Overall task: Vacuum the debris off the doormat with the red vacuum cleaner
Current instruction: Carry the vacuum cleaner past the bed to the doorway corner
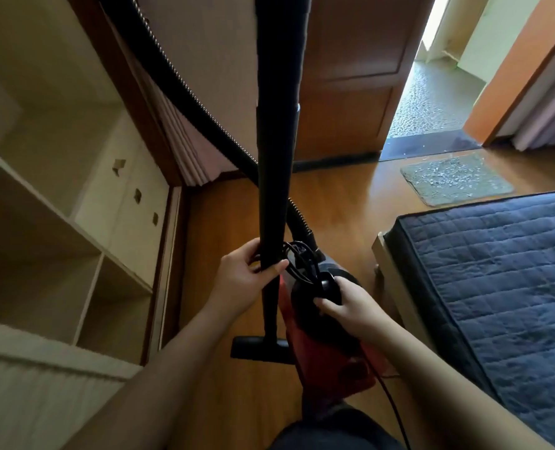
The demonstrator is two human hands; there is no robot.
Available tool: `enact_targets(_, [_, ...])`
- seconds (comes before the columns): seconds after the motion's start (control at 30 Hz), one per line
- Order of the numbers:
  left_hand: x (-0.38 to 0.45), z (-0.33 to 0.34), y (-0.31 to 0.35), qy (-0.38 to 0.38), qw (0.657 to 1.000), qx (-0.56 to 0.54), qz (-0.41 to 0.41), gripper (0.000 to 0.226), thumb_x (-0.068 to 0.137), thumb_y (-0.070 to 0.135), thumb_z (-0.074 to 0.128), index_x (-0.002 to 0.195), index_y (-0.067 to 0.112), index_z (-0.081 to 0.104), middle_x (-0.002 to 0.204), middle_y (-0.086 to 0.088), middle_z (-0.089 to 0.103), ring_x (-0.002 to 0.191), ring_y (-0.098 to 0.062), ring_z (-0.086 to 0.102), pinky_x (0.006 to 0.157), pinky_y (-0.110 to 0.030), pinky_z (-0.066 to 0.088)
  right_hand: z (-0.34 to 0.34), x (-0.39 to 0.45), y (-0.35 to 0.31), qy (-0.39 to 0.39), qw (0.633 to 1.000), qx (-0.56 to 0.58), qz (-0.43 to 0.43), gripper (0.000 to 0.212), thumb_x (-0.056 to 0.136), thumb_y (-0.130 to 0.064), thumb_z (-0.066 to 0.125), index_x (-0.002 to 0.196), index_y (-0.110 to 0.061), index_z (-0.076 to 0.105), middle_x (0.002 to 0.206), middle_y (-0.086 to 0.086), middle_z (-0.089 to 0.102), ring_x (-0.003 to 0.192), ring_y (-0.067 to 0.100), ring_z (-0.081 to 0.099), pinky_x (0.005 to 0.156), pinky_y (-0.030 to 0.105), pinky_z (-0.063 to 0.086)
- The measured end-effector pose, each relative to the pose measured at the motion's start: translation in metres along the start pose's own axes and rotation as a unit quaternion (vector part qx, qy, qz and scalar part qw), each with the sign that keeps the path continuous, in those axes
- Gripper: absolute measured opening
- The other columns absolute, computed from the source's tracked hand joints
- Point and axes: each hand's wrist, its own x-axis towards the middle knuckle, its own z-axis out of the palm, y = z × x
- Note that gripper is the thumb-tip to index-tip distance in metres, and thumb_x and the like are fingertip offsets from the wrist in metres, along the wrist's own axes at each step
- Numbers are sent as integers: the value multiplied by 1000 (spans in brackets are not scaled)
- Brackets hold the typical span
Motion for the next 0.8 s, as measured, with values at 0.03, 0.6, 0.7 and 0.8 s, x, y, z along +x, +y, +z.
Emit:
enact_targets(0.03, [23,5,0,-2,1000,4,1,26,86,23,74,111,23,68,107,9,72,108,-1,64,90,-17,52,-11,19,1,7,1000,3,-2,17,90,-32,65,103,-23,58,96,-12,64,91,8,61,74,23,46])
enact_targets(0.6, [376,31,-6,-50,998,-31,7,25,84,12,76,107,19,69,98,10,72,98,8,64,78,-7,49,-152,317,-12,78,997,-9,19,22,92,-34,64,109,-21,58,96,-13,61,90,8,57,70,19,39])
enact_targets(0.7, [442,23,-25,-72,997,-39,3,25,83,18,77,106,23,70,99,9,73,101,2,65,83,-17,54,-158,368,-17,97,994,-2,43,24,92,-35,64,111,-21,57,99,-12,60,92,8,55,74,22,37])
enact_targets(0.8, [502,17,-34,-94,995,-45,-8,25,83,22,78,107,24,71,102,10,73,104,-2,66,90,-28,56,-171,411,-24,103,992,12,73,28,93,-36,63,115,-22,56,102,-13,60,95,8,56,78,23,38])
